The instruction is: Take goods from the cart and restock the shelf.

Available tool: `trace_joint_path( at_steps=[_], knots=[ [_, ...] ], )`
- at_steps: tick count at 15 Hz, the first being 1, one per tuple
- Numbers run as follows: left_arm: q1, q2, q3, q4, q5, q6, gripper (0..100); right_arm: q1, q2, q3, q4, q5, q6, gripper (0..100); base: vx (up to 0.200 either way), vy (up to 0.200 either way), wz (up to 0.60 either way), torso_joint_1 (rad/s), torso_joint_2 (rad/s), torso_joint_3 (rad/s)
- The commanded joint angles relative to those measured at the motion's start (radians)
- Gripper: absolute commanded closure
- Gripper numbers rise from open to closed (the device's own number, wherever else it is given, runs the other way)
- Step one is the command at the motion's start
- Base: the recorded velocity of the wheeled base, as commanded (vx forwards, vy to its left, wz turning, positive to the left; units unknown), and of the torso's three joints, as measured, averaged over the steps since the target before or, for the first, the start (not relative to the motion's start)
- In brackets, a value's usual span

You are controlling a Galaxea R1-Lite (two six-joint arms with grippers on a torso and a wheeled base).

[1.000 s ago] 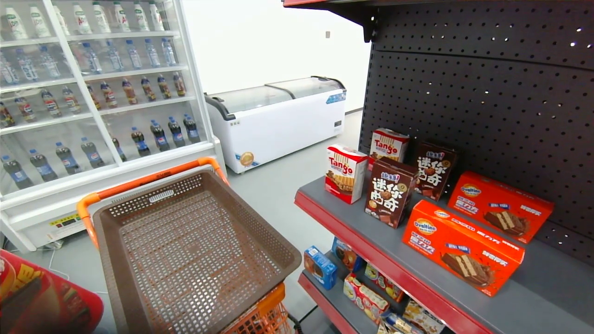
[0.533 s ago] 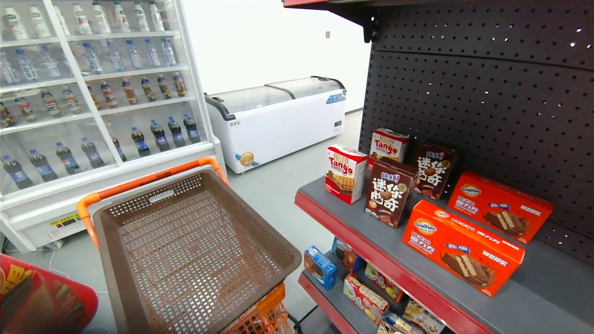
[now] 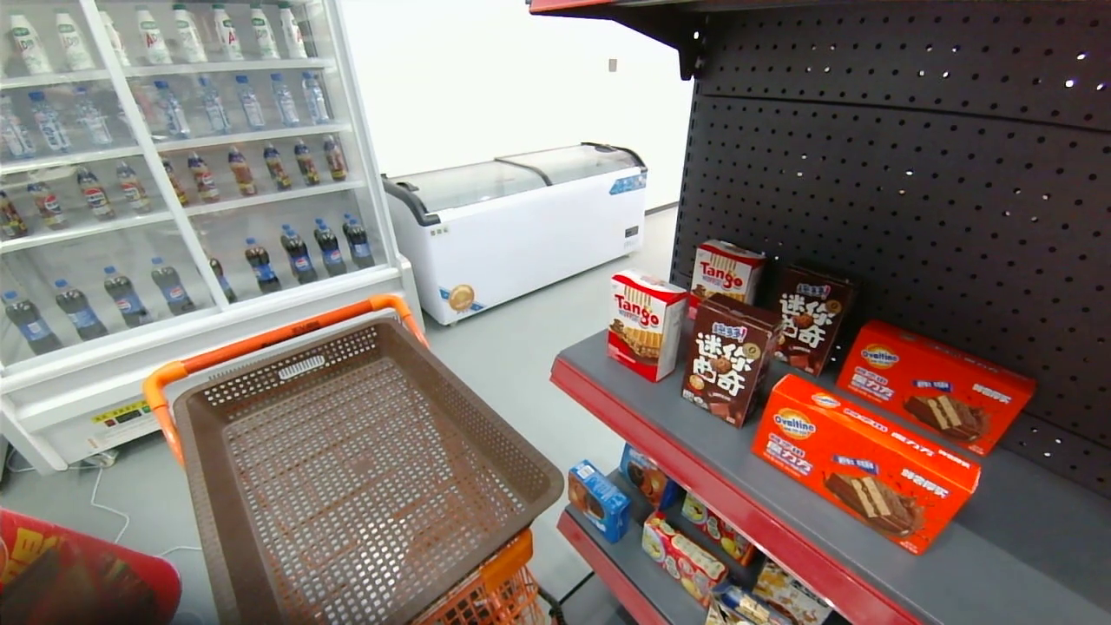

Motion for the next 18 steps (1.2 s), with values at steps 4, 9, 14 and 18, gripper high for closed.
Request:
trace_joint_path(
  at_steps=[4, 9, 14, 18],
  knots=[
    [-0.001, 0.005, 0.004, 0.001, 0.0, 0.0, 100, 0.0, 0.0, 0.0, 0.0, 0.0, 0.0, 0, 0.0, 0.0, -0.6, 0.002, 0.0, 0.002],
    [0.0, 0.005, 0.008, 0.003, 0.001, 0.0, 100, 0.0, 0.0, 0.0, 0.0, 0.0, 0.0, 0, 0.0, 0.0, -0.6, 0.005, 0.0, 0.002],
    [0.0, -0.007, -0.033, 0.063, 0.007, 0.003, 100, 0.0, 0.001, 0.0, 0.0, 0.0, 0.0, 0, 0.0, 0.0, -0.6, 0.003, 0.0, 0.002],
    [-0.029, -0.135, -0.168, 0.411, -0.023, 0.038, 100, 0.0, 0.001, 0.0, 0.0, 0.0, 0.0, 0, 0.0, 0.0, -0.15, 0.001, 0.0, -0.001]
  ],
)
